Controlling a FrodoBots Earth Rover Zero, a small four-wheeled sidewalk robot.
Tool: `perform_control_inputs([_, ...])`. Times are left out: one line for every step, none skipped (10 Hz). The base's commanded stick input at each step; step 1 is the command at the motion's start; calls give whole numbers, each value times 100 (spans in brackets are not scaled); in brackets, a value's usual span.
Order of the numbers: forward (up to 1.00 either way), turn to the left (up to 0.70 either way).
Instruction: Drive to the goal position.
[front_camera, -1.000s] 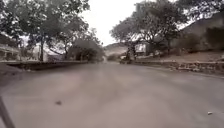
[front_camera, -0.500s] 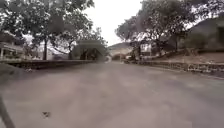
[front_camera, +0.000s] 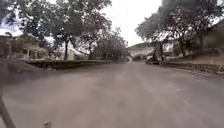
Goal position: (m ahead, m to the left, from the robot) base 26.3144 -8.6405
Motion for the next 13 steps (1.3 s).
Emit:
perform_control_inputs([70, 0])
perform_control_inputs([70, 0])
perform_control_inputs([70, 0])
perform_control_inputs([70, 0])
perform_control_inputs([70, 0])
perform_control_inputs([70, -12])
perform_control_inputs([70, -27])
perform_control_inputs([70, -27])
perform_control_inputs([70, -27])
perform_control_inputs([70, -18])
perform_control_inputs([70, 0])
perform_control_inputs([70, 0])
perform_control_inputs([70, 0])
